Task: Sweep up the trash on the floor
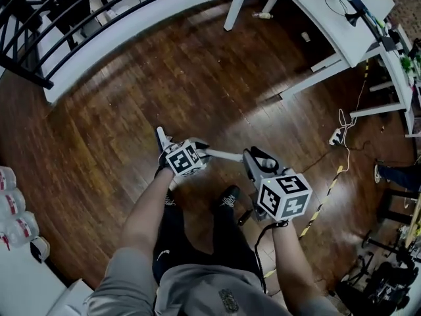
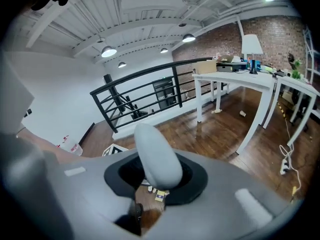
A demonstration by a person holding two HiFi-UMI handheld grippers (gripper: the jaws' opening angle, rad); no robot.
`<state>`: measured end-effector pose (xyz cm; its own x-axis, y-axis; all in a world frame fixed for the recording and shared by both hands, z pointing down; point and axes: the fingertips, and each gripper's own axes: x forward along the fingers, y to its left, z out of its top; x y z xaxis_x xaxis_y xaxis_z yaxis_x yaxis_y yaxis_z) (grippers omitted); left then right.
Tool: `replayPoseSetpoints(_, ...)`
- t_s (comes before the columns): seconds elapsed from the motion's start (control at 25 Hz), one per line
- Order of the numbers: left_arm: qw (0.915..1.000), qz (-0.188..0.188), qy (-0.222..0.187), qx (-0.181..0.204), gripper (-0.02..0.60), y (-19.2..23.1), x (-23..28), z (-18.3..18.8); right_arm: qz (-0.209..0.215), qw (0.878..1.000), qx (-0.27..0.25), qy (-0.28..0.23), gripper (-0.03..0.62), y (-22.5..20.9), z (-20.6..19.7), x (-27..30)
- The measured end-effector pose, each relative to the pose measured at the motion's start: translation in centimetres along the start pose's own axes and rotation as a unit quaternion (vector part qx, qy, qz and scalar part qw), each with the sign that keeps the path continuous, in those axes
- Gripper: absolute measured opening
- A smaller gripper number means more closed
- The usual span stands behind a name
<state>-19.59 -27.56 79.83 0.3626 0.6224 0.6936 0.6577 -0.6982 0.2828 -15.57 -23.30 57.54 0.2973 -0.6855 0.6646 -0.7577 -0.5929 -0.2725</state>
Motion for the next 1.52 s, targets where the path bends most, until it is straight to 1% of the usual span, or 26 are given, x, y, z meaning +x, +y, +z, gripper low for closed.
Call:
replayPoseSetpoints(0.08,0.9998,0.001,0.012,0.017,0.143,-0.3,0.7,2.2,0.002,1.0,0.014,-0.018,0.08,-2.1,0.7,-1.6)
replayPoseSetpoints(0.16,0.9993,0.002,0.011,0.035,0.14,-0.9,1.1,5.0,0.001,0.999,0.021,-0.04,0.08,-3.9,2.0,-3.6)
replayPoseSetpoints(0.24,0.9986,0.003,0.003,0.054,0.138,-1.6,1.4,8.1,-0.006,0.998,0.022,-0.063,0.08,-5.5,3.3,-6.0)
replayPoseSetpoints(0.4,0.9959,-0.003,-0.021,0.088,0.137,-3.8,3.2,14.4,-0.035,0.994,0.015,-0.105,0.08,-8.7,5.0,-11.4)
replayPoseSetpoints(0.52,0.9929,-0.02,-0.029,0.114,0.137,-5.9,5.3,18.8,-0.06,0.99,0.006,-0.124,0.08,-10.9,5.5,-15.3)
replayPoseSetpoints(0.6,0.991,-0.036,-0.038,0.123,0.138,-7.6,6.9,21.2,-0.078,0.988,0.007,-0.131,0.08,-12.3,5.5,-17.6)
replayPoseSetpoints(0.72,0.988,-0.071,-0.044,0.13,0.138,-10.5,9.4,22.9,-0.104,0.985,0.012,-0.134,0.08,-13.6,4.6,-20.1)
replayPoseSetpoints(0.8,0.9849,-0.1,-0.044,0.134,0.138,-12.6,11.0,23.0,-0.122,0.983,0.018,-0.133,0.08,-14.2,3.6,-21.0)
replayPoseSetpoints(0.88,0.9818,-0.13,-0.042,0.131,0.138,-14.5,12.2,22.3,-0.138,0.981,0.027,-0.132,0.08,-14.5,2.6,-21.3)
replayPoseSetpoints(1.04,0.9762,-0.179,-0.022,0.121,0.135,-17.6,13.5,19.0,-0.151,0.98,0.048,-0.12,0.08,-13.8,-0.1,-20.8)
replayPoseSetpoints(1.2,0.9716,-0.209,-0.007,0.111,0.135,-18.6,13.1,15.3,-0.154,0.978,0.082,-0.117,0.08,-12.4,-2.2,-19.5)
replayPoseSetpoints(1.32,0.9702,-0.216,0.001,0.11,0.135,-18.1,11.7,13.0,-0.159,0.974,0.108,-0.118,0.08,-11.3,-3.2,-18.7)
replayPoseSetpoints(1.4,0.9711,-0.211,0.006,0.112,0.137,-17.1,10.7,11.9,-0.154,0.974,0.115,-0.12,0.08,-10.2,-3.3,-17.7)
replayPoseSetpoints(1.52,0.9736,-0.196,0.012,0.116,0.137,-15.2,9.1,10.6,-0.142,0.975,0.111,-0.126,0.08,-8.3,-2.8,-16.0)
